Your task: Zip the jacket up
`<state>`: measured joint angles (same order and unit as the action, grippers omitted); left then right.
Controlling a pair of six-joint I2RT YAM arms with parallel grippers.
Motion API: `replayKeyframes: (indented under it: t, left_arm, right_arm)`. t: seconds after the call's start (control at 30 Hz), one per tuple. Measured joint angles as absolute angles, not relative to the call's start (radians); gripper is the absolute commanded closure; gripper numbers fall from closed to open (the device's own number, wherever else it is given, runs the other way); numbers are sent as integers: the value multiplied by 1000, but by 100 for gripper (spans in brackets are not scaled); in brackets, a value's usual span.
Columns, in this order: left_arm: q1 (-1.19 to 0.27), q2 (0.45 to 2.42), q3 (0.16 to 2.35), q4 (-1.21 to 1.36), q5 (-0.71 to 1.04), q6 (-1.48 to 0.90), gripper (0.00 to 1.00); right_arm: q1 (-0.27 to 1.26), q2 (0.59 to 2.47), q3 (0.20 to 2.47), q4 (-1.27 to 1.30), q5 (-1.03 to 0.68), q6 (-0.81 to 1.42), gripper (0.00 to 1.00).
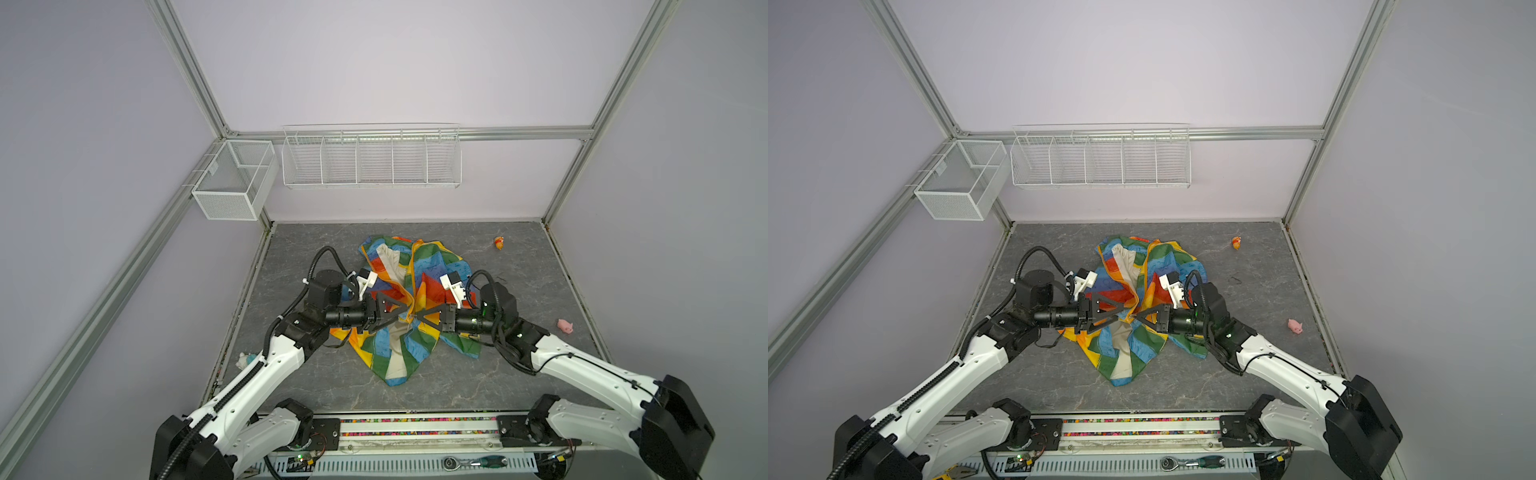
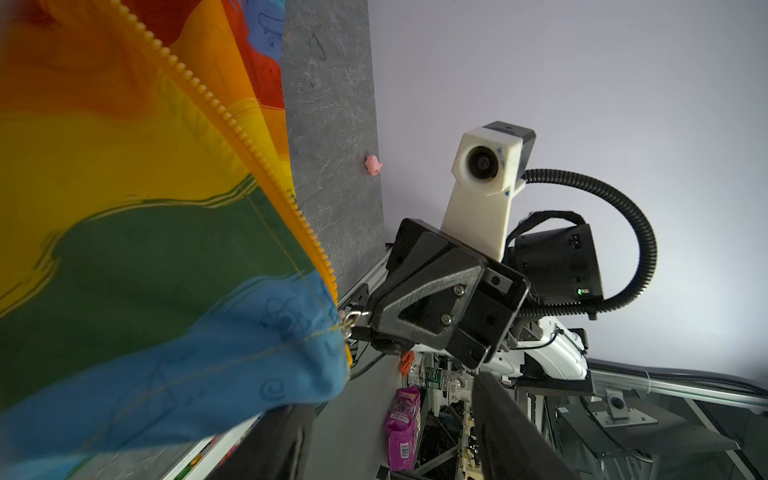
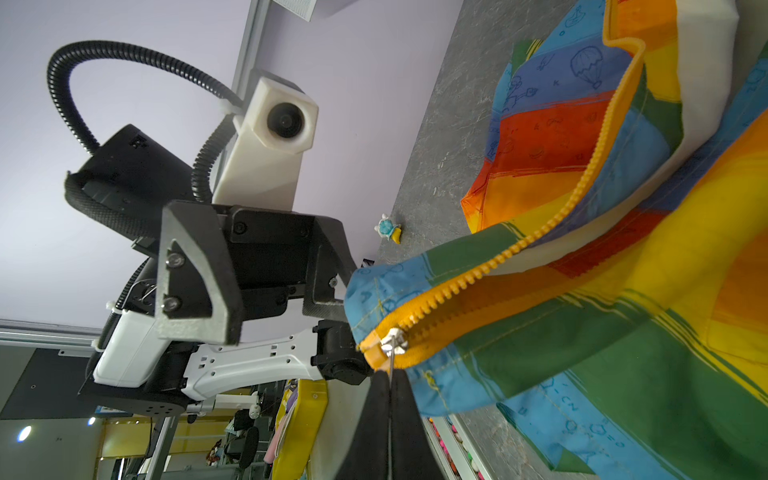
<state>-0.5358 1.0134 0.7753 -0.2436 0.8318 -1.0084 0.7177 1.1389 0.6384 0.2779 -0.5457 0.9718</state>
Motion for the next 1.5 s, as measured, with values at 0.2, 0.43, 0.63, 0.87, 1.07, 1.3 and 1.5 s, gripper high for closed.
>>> replayKeyframes:
  t: [0.2, 0.43, 0.63, 0.87, 1.07, 1.3, 1.5]
  left_arm:
    - [-536, 935, 737, -290, 773, -1058, 19]
    - [-548, 910, 641, -179, 721, -1199, 20]
    - [-613, 960, 633, -65, 667, -1271, 25]
    - [-660, 1018, 632, 14, 622, -1302, 29]
    - [-660, 1019, 632, 39, 583, -1307, 44]
    - [-664, 1028, 630, 70, 561, -1308, 61]
    - [-663, 1034, 628, 63, 548, -1300, 82]
  right_arm:
    - [722, 1170, 640, 284, -546, 972, 94]
    - [725, 1171, 640, 289, -546, 972, 94]
    - [730, 1171, 640, 289, -545, 972, 94]
    - [736, 1171, 642, 289, -545, 972, 94]
    - [736, 1171, 643, 290, -546, 973, 94]
    - [740, 1171, 643, 297, -546, 976, 94]
    - [741, 1171, 643, 302, -546, 982, 94]
